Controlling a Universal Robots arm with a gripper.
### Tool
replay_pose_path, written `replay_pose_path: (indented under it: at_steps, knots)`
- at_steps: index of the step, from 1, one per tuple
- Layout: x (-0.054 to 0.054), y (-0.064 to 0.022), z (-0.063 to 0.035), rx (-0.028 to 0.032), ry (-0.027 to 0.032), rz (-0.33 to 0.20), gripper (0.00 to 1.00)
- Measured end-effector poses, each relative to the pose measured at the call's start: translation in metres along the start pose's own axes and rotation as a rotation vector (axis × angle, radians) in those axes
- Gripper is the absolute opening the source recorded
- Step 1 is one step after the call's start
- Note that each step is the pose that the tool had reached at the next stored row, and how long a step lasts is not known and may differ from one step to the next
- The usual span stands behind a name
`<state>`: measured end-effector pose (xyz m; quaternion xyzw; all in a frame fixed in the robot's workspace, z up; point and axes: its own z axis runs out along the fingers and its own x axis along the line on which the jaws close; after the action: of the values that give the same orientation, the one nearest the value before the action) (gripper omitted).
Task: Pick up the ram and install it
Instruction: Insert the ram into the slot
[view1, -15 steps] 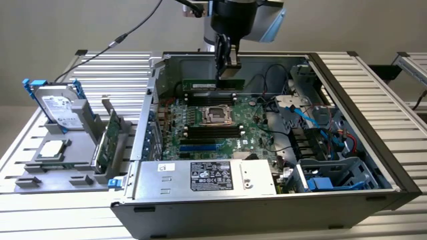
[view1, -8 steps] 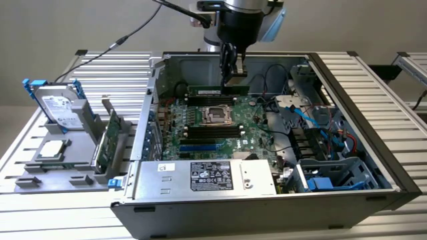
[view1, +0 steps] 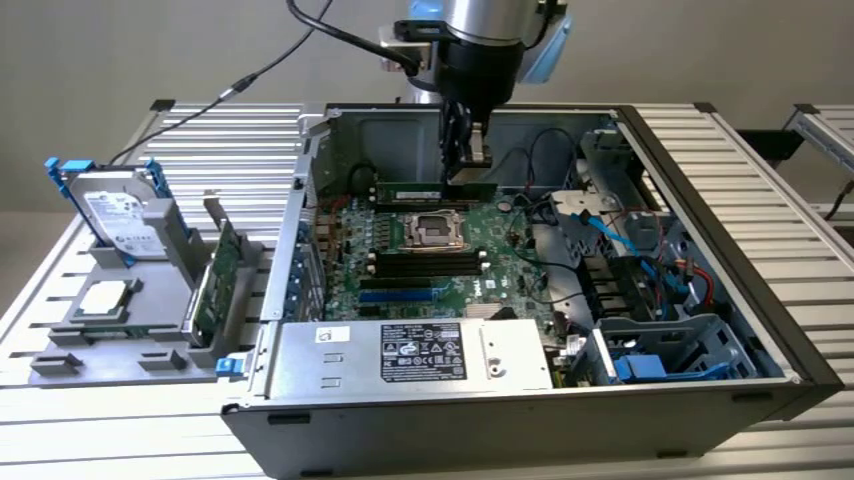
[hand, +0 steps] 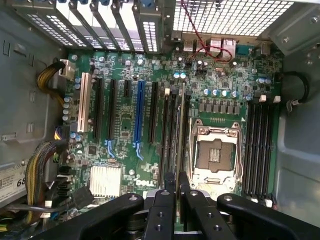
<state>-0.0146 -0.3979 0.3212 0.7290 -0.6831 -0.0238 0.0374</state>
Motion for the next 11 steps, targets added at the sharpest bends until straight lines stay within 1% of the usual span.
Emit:
replay_pose_path:
  at_steps: [11]
  knots:
    - [0.000, -0.0006, 0.0201, 0.0000, -0.0001, 0.001, 0.14]
